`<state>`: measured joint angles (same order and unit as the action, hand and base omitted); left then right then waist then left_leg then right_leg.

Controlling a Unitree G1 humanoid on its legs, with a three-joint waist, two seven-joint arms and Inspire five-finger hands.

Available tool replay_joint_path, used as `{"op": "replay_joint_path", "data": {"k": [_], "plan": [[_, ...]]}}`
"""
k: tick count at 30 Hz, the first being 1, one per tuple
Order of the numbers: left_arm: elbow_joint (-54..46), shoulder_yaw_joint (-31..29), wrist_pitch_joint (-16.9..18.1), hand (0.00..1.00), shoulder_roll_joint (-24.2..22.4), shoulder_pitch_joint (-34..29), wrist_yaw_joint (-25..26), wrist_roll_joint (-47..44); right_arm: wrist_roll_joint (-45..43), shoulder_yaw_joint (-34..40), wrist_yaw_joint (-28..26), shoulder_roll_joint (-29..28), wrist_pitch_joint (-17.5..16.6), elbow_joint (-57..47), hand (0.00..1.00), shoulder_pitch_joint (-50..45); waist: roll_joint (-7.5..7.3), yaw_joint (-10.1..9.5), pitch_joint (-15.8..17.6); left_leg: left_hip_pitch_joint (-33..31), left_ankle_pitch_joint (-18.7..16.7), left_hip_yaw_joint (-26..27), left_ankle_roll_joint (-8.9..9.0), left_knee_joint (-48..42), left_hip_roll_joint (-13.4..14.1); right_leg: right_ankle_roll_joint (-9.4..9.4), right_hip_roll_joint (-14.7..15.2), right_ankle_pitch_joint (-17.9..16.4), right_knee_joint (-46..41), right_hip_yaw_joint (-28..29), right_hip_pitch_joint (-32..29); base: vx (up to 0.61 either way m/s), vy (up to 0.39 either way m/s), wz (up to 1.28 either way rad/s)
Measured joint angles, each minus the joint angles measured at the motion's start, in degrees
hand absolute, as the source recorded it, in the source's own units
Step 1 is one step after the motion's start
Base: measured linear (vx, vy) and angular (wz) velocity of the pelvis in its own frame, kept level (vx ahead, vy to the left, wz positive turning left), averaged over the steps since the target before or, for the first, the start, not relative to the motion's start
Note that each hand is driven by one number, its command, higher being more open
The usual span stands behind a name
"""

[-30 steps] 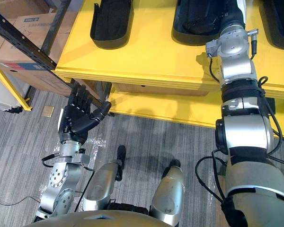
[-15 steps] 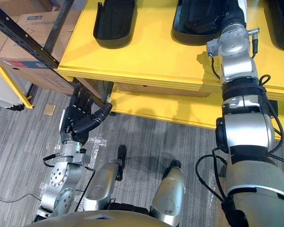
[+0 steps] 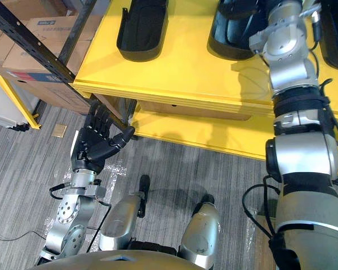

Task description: Walk over and take three plastic housings, then place them on the shelf

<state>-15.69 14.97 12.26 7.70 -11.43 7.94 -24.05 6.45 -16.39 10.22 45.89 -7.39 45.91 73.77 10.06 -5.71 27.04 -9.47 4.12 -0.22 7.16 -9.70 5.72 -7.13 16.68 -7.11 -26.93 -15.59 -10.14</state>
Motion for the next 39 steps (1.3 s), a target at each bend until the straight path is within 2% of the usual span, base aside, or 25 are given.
{"op": "replay_joint_path", "data": {"k": [4,7,10,14,18,21,28,34,39], "plan": [[-0.63,-0.26,0.02,1.00,0.03,-0.07,-0.49,-0.09,0.02,1.20,5.02,1.56,-2.81,-8.36,1.00,-2.38,-0.30,0.02,0.15,0.14,-0.13,0.05,-0.20,0.01,-0.03,-0.35,-0.27,1.33,2.20,-0.43,1.38,0.01,0.020,0.00],[-0.68,-0.26,0.16,1.00,0.04,0.11,-0.68,-0.10,-0.19,5.25,7.02,0.45,-3.52,-19.49,1.00,-8.78,-0.77,-0.10,0.32,0.55,-0.24,0.32,-0.34,0.33,-0.06,-0.68,-0.44,2.20,4.17,-0.66,2.48,0.02,0.033,-0.01],[-0.68,-0.22,0.19,1.00,0.11,-0.10,-0.72,-0.12,-2.85,9.15,6.36,-6.34,-3.41,-29.87,1.00,-17.26,-2.05,-0.07,0.59,2.06,-0.42,1.35,-0.47,1.41,-0.02,-0.92,-0.53,2.40,5.18,-0.10,3.54,0.01,0.016,-0.10],[-0.68,-0.23,0.16,1.00,0.05,0.26,-0.84,-0.10,-5.01,10.92,3.99,-16.24,-2.29,-37.95,1.00,-25.19,-2.88,0.60,0.66,2.16,-0.54,2.25,-0.64,1.95,0.00,-1.11,-0.54,2.83,6.14,0.15,3.54,0.01,0.005,-0.04],[-0.69,-0.16,0.11,1.00,-0.18,0.83,-0.77,-0.06,-4.96,10.58,2.33,-25.77,-0.23,-38.46,1.00,-28.99,-3.19,1.09,0.79,2.25,-0.55,2.59,-0.68,2.08,-0.03,-1.13,-0.51,2.95,6.36,0.28,3.52,0.01,0.002,-0.01],[-0.69,-0.14,-0.10,1.00,-0.99,0.76,-0.27,0.00,-4.94,9.71,2.04,-29.96,0.49,-38.88,1.00,-29.90,-3.20,1.16,0.80,2.71,-0.56,2.97,-0.68,2.53,-0.04,-1.12,-0.51,2.93,6.37,0.62,3.46,0.00,-0.013,-0.05],[-1.11,-0.19,-1.24,1.00,-1.19,0.55,0.81,0.45,-4.93,7.18,1.96,-32.76,1.10,-39.14,1.00,-30.34,-3.25,1.32,0.82,2.89,-0.55,3.19,-0.70,2.88,-0.06,-0.86,-0.51,2.63,5.95,0.98,3.05,-0.01,-0.006,-0.02],[-3.73,-0.31,-1.33,1.00,-1.22,0.09,1.39,0.46,-4.94,6.83,2.28,-33.56,3.37,-39.15,1.00,-31.80,-4.15,1.40,0.67,2.26,-0.48,3.20,-0.70,2.83,-0.15,-0.69,-0.20,1.68,4.17,1.24,1.57,0.00,0.000,0.00],[-3.73,-0.29,-1.33,1.00,-1.31,-0.02,1.47,0.46,-4.62,6.87,3.30,-34.83,5.96,-39.14,1.00,-34.02,-4.20,1.94,0.70,2.01,-0.42,3.20,-0.67,2.84,-0.17,-0.65,-0.16,1.58,3.95,1.28,1.22,0.00,0.000,0.00]]}}
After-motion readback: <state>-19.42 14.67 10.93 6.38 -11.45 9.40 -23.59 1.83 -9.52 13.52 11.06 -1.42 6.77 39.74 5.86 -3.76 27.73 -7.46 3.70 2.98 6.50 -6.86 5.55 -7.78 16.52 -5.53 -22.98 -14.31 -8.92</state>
